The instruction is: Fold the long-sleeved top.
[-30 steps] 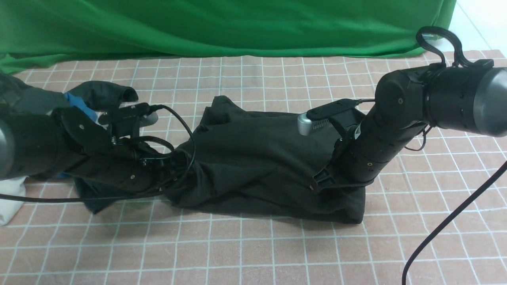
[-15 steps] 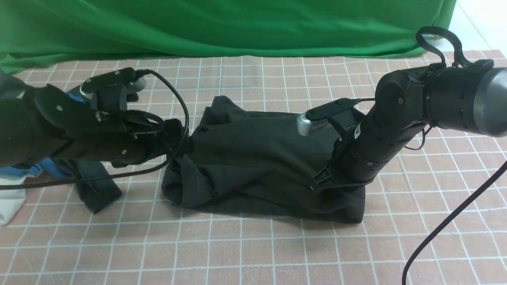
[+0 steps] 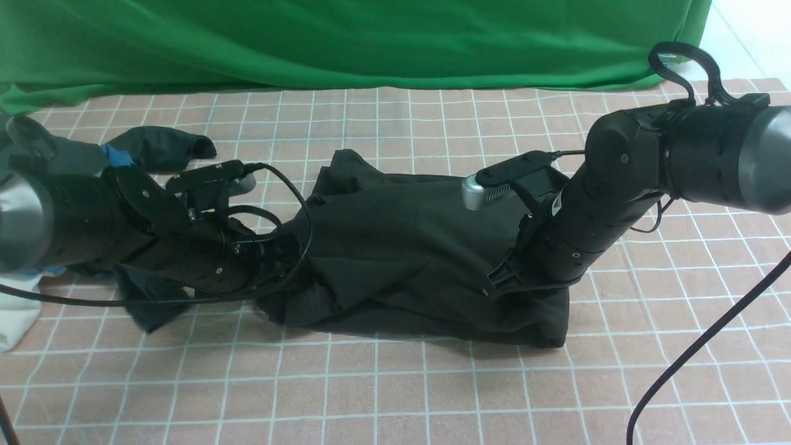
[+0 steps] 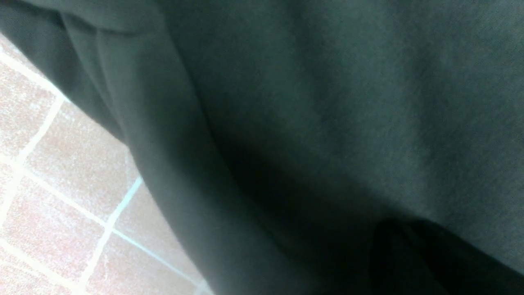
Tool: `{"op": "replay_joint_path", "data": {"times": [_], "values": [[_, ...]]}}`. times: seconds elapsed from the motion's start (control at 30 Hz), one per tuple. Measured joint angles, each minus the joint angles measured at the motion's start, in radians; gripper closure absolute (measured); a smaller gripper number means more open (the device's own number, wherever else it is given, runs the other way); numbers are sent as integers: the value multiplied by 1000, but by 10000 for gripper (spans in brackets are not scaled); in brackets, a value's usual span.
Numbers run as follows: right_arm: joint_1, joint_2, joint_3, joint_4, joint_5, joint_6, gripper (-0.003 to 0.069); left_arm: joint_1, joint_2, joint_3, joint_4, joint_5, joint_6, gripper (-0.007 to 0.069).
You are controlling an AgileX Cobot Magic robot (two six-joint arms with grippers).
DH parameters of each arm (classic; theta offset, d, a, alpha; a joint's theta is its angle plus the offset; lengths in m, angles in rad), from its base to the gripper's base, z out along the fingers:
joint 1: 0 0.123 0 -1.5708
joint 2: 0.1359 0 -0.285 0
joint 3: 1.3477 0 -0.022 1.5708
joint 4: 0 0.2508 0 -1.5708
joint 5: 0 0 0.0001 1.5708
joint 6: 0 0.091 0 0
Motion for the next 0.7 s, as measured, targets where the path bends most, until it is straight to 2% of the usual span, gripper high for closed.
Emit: {"op": "replay_joint_path", "data": {"times": [0.1, 0.23, 0.3, 0.4, 0.7], "values": [[0, 0, 0, 0, 0, -1, 561, 2, -1, 0, 7, -2, 0, 188], [0, -6, 0, 0, 1, -1, 561, 2, -11, 2, 11, 4, 16, 433], [0, -15, 0, 0, 3, 0, 561, 2, -34, 2, 12, 10, 51, 531], [0, -31, 0, -1, 5, 1, 561, 2, -75, 2, 21, 17, 76, 556], [0, -132, 0, -8, 47, 31, 541, 2, -170, -152, 239, 116, 83, 556]]}}
